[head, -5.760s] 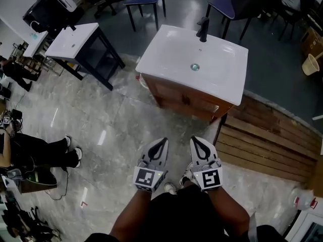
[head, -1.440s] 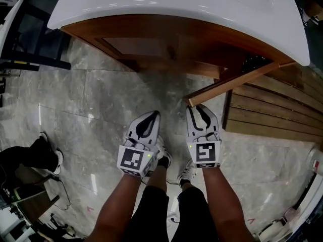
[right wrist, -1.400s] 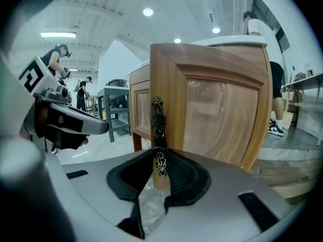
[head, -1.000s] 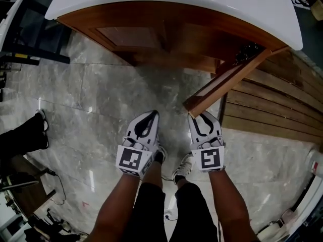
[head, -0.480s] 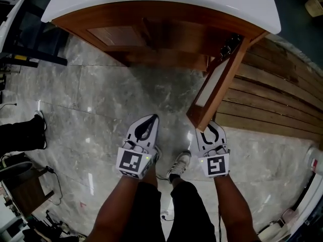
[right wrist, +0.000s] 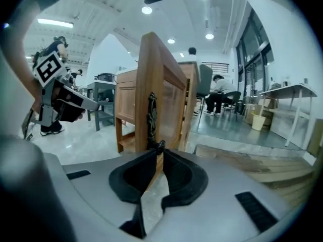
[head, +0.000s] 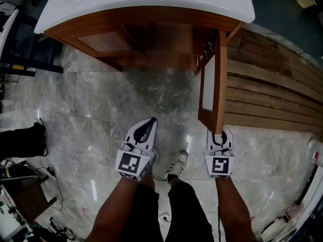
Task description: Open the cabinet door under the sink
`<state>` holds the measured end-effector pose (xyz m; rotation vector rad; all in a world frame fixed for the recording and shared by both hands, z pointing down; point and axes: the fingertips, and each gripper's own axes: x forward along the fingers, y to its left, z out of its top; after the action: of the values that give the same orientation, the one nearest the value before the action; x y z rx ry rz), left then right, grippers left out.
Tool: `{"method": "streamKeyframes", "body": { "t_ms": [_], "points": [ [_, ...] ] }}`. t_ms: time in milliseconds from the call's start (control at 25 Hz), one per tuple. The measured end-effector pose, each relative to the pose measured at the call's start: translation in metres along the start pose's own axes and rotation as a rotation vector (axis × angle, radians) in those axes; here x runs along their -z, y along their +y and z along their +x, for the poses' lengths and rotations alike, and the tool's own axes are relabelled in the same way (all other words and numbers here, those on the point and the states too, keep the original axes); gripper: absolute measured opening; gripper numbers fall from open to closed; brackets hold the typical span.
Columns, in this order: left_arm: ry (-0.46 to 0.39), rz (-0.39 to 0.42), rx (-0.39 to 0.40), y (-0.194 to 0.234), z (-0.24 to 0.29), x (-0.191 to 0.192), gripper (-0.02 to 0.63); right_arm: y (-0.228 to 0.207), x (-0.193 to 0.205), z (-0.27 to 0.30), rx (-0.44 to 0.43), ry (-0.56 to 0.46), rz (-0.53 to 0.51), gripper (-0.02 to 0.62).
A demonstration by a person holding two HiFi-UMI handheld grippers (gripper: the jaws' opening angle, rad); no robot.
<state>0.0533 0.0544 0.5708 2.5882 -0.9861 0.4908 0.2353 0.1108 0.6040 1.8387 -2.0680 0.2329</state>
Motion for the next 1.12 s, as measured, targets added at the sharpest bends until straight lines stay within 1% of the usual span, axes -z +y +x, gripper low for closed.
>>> {"method": "streamKeyframes", "body": {
  "t_ms": [80, 160, 280, 480, 600, 680, 920, 1120],
  "points": [
    [0.002, -0.001, 0.011, -0.004, 0.001, 0.000, 0.023, -0.009, 0.004, -0.003, 0.025, 0.009, 0.015, 0.057],
    [0.003, 0.003, 0.018, -0.007, 0.004, 0.000, 0.023, -0.010, 0.005, -0.004, 0.027, 0.012, -0.006, 0.061],
    [0.002, 0.003, 0.025, -0.011, 0.007, -0.003, 0.023, -0.010, 0.002, -0.007, 0.072, 0.015, -0.009, 0.060],
    [-0.011, 0.008, 0.031, -0.014, 0.009, -0.011, 0.023, -0.010, -0.006, -0.023, 0.163, 0.009, 0.055, 0.041],
    [-0.019, 0.000, 0.030, -0.012, 0.007, -0.017, 0.023, -0.004, -0.018, -0.039, 0.189, 0.001, 0.096, 0.031],
    [-0.024, -0.016, 0.014, -0.008, 0.003, -0.021, 0.023, 0.006, -0.030, -0.050, 0.183, -0.007, 0.122, 0.028],
    [-0.058, -0.080, -0.049, 0.012, -0.018, -0.036, 0.023, 0.045, -0.076, -0.072, 0.128, -0.040, 0.179, 0.025],
    [-0.080, -0.098, -0.078, 0.024, -0.037, -0.056, 0.023, 0.066, -0.119, -0.070, 0.082, -0.079, 0.189, 0.024]
  ]
}}
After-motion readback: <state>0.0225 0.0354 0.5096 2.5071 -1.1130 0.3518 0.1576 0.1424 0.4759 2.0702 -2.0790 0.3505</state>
